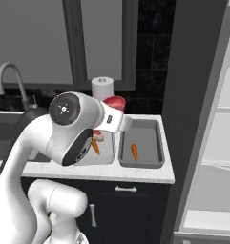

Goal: Place one carrot and one steak in each tupperware on the nearby counter, to pack two identical lunches.

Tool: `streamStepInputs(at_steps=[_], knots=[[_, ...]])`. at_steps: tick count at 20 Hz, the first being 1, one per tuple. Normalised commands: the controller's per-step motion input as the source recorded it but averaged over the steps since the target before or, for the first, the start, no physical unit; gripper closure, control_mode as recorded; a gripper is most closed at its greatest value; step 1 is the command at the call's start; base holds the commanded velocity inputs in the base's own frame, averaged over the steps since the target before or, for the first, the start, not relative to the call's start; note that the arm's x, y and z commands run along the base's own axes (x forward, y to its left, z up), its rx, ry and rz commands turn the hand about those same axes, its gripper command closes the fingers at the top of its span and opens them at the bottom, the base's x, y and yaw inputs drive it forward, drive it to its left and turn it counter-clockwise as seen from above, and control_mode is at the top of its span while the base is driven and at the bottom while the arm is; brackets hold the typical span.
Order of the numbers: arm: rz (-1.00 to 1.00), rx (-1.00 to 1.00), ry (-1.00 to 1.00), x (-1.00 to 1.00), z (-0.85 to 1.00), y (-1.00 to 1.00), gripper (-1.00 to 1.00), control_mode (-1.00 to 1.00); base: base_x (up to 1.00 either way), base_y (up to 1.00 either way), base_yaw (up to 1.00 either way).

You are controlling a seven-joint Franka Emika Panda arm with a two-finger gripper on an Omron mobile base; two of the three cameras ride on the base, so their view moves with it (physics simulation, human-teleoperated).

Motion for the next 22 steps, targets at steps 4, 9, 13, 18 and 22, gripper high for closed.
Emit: streamStepInputs(at_steps=[4, 9, 13, 18, 22], knots=[[0.00, -0.01, 0.07, 0.65, -0.63, 0.00, 1.00, -1.00, 0.00, 0.00, 0.00], [0.00, -0.09, 0.18, 0.74, -0.94, 0.03, 1.00, -1.00, 0.00, 0.00, 0.00], [0.00, 0.00, 0.28, 0.83, -0.83, -0.08, 1.00, -1.00, 0.00, 0.00, 0.00], [0.00, 0.00, 0.23, 0.69, -0.56, -0.20, 1.00, -1.00, 0.00, 0.00, 0.00], [0.00, 0.00, 0.18, 0.61, -0.37, -0.23, 1.00, -1.00, 0.00, 0.00, 0.00]])
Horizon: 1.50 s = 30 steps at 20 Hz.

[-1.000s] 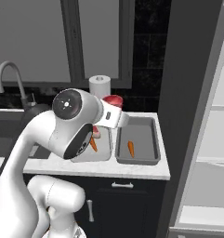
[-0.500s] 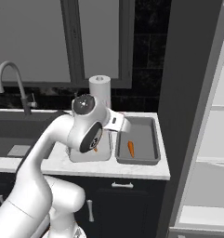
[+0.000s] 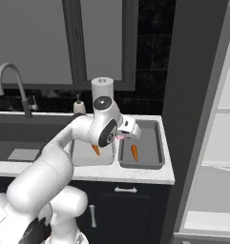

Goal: Place one carrot and one steak in each tupperware on the nearby counter, to pack two identical lunches.

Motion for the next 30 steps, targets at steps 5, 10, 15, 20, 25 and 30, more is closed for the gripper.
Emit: streamStepInputs(at_steps=[5, 10, 15, 20, 25, 30], knots=[[0.00, 0.00, 0.14, 0.43, -0.48, -0.18, 1.00, -1.00, 0.00, 0.00, 0.00], [0.00, 0.00, 0.07, 0.24, -0.56, -0.21, 1.00, -1.00, 0.00, 0.00, 0.00], [0.00, 0.01, 0.04, 0.29, -0.54, -0.25, 1.00, -1.00, 0.00, 0.00, 0.00], [0.00, 0.00, 0.06, 0.48, -0.57, -0.09, 1.00, -1.00, 0.00, 0.00, 0.00], [0.00, 0.00, 0.03, 0.46, -0.37, -0.01, 1.00, -1.00, 0.00, 0.00, 0.00], [0.01, 0.05, 0.00, 0.25, -0.27, -0.28, 1.00, -1.00, 0.00, 0.00, 0.00]])
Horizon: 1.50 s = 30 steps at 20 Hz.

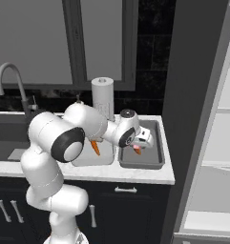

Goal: Place one carrot and one steak in each tupperware on the nearby counter, to pack two identical lunches.

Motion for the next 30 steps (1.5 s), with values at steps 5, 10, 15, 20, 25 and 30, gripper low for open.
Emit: streamStepInputs(at_steps=[5, 10, 15, 20, 25, 30], knots=[[0.01, 0.03, -0.01, 0.00, -0.45, -0.28, -1.00, -1.00, 0.00, 0.00, 0.00], [0.00, 0.00, -0.01, -0.14, -0.18, 0.00, -1.00, -1.00, 0.00, 0.00, 0.00], [0.00, 0.00, 0.00, -0.11, 0.00, 0.28, -1.00, -1.00, 0.00, 0.00, 0.00], [0.00, -0.03, -0.04, -0.13, 0.26, 0.32, -1.00, -1.00, 0.00, 0.00, 0.00], [0.00, -0.02, -0.13, -0.48, 0.49, 0.19, -1.00, -1.00, 0.00, 0.00, 0.00], [0.00, -0.03, -0.14, -0.71, 0.53, 0.21, -1.00, -1.00, 0.00, 0.00, 0.00]])
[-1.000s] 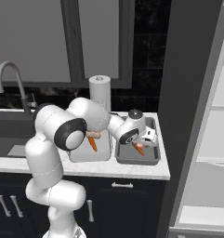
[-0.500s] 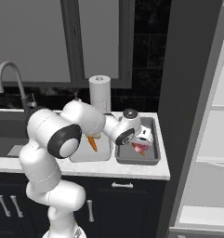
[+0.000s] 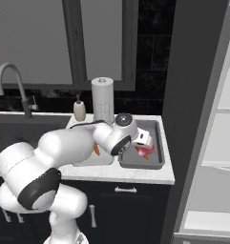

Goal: Place one carrot and one steak in each tupperware on the nearby counter, to pack two identical lunches.

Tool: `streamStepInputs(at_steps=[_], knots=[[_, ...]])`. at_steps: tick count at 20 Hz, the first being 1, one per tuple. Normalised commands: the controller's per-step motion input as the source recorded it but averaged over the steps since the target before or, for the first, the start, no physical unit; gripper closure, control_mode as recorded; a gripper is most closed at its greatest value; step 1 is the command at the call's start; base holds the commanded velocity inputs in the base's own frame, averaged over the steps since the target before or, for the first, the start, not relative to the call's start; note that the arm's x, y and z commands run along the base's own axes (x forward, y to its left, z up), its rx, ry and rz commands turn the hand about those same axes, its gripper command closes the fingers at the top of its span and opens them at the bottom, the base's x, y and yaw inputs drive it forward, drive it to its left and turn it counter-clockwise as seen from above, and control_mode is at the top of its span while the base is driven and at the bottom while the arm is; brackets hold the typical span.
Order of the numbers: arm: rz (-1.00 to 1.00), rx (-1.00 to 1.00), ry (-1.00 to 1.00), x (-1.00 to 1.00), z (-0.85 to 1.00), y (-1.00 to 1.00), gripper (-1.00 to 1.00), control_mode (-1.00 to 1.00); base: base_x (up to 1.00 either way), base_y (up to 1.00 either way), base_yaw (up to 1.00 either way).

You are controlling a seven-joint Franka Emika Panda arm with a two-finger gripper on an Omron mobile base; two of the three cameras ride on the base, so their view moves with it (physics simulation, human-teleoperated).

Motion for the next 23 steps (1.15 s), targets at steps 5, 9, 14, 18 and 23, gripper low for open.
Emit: streamStepInputs(at_steps=[5, 9, 14, 18, 23], knots=[[0.00, -0.04, -0.10, -0.78, 0.52, 0.36, -1.00, -1.00, 0.00, 0.00, 0.00], [0.00, -0.03, -0.02, -0.67, 0.62, 0.37, -1.00, -1.00, 0.00, 0.00, 0.00], [0.00, -0.02, 0.00, -0.59, 0.71, 0.39, -1.00, -1.00, 0.00, 0.00, 0.00], [0.00, -0.02, 0.00, -0.58, 0.80, 0.38, -1.00, -1.00, 0.00, 0.00, 0.00], [0.00, -0.01, 0.00, -0.59, 0.82, 0.30, -1.00, -1.00, 0.00, 0.00, 0.00]])
